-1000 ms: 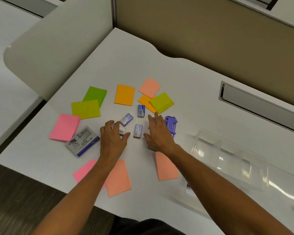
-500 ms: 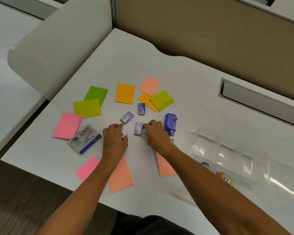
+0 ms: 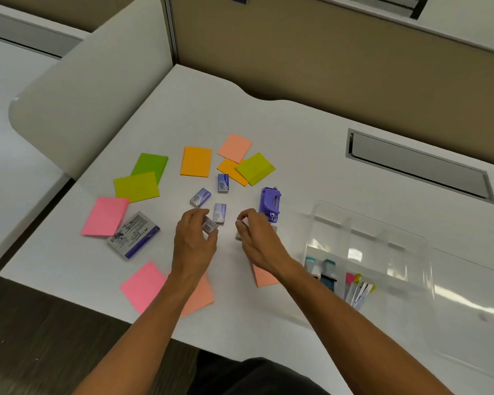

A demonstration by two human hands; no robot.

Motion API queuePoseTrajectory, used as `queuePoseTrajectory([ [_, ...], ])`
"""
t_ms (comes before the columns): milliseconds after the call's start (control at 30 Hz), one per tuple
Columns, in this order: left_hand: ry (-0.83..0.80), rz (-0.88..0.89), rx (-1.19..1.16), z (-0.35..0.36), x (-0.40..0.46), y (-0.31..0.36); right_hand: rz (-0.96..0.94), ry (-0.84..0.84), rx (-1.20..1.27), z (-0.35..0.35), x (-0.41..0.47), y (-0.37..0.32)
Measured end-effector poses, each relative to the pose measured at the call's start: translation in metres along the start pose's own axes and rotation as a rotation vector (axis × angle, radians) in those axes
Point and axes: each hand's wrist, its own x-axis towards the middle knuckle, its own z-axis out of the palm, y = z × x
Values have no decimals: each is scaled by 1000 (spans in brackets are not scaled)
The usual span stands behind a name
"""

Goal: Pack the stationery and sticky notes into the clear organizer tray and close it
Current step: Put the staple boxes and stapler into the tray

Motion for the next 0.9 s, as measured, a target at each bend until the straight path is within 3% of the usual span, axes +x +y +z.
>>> queuePoseTrajectory([
  [200, -29, 7, -33, 11, -24, 32, 93, -4, 174, -27, -46, 24],
  [367, -29, 32, -58, 20, -45, 56, 133, 11, 177, -58, -82, 44],
  [567, -79, 149, -85, 33, -70, 87, 136, 105, 281, -92, -121, 66],
  [900, -295, 394, -80, 85, -113, 144, 194, 301, 173, -148, -196, 140],
])
